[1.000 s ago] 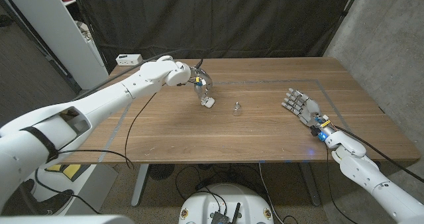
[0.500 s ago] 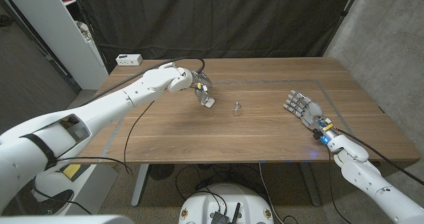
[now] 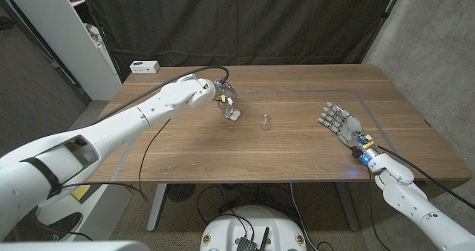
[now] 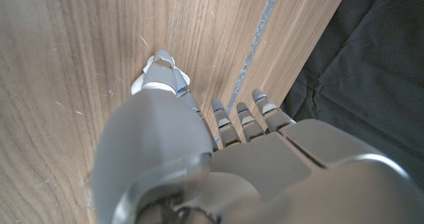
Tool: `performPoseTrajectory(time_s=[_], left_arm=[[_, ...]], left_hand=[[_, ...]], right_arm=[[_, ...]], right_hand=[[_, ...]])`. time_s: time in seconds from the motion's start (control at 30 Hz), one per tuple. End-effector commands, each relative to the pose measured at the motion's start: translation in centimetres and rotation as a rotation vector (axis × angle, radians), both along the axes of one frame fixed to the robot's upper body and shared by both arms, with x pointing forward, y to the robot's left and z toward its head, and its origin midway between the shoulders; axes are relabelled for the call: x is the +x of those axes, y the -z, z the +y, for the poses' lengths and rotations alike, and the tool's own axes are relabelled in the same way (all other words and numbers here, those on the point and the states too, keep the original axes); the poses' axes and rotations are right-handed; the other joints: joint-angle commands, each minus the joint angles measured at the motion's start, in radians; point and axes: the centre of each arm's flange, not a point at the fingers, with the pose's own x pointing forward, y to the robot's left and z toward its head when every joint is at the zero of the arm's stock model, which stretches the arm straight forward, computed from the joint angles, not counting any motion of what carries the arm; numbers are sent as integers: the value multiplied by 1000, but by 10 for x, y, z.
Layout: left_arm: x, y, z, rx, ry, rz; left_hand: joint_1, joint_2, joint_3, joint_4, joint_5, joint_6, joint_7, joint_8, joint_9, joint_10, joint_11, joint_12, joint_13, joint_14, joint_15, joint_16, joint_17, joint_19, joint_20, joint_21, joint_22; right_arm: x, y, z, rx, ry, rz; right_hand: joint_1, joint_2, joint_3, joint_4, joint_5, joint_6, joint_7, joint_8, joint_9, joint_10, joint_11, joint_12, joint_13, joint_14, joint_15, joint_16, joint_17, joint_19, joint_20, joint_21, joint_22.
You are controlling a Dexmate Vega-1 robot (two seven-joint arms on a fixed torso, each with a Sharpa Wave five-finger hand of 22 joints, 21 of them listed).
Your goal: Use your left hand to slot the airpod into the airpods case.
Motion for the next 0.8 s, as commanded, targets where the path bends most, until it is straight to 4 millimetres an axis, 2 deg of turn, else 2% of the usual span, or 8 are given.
performPoseTrajectory(time_s=[0.03, 0.07, 0.4, 0.8], left_arm=[[0, 0, 0, -25, 0, -20], [0, 0, 0, -24, -1, -19], [2, -7, -2, -22, -6, -35], [3, -5, -8, -22, -6, -28]], left_hand=[[7, -1, -6, -1, -1, 5, 1, 5, 1, 10, -2, 1, 3, 8, -120, -1, 0, 3, -4, 8, 2], [7, -1, -6, -1, -2, 3, 1, 4, 1, 10, -4, 0, 3, 8, -120, -1, 0, 3, -3, 8, 2], [8, 1, -7, -1, -3, 6, 2, 4, 0, 11, -3, 0, 4, 10, -120, -1, 0, 4, -4, 9, 3], [8, 2, -8, -1, -4, 7, 4, 4, 0, 12, -3, -2, 5, 10, -119, -2, 0, 3, -4, 9, 3]], right_arm=[[-3, 4, 0, -1, 3, 0], [-3, 4, -1, -2, 4, 1], [-6, 7, -4, 4, 10, 6], [-6, 13, -7, 14, 8, 6]], right_hand=[[-8, -3, 1, -4, 4, 0, -3, 0, 2, 9, -3, 3, 5, 2, -99, 2, 3, 0, 5, 6, 4], [-8, -3, 1, -4, 4, 1, -2, 0, 2, 11, 3, 3, 5, 3, -98, 2, 2, 1, 5, 6, 4], [-9, -4, 2, -5, 4, 2, 2, 0, 2, 10, -1, 3, 5, 2, -99, 2, 2, 1, 5, 7, 4], [-10, -4, 2, -6, 4, 3, 5, 0, 2, 10, -1, 3, 5, 2, -97, 2, 2, 1, 6, 7, 4]])
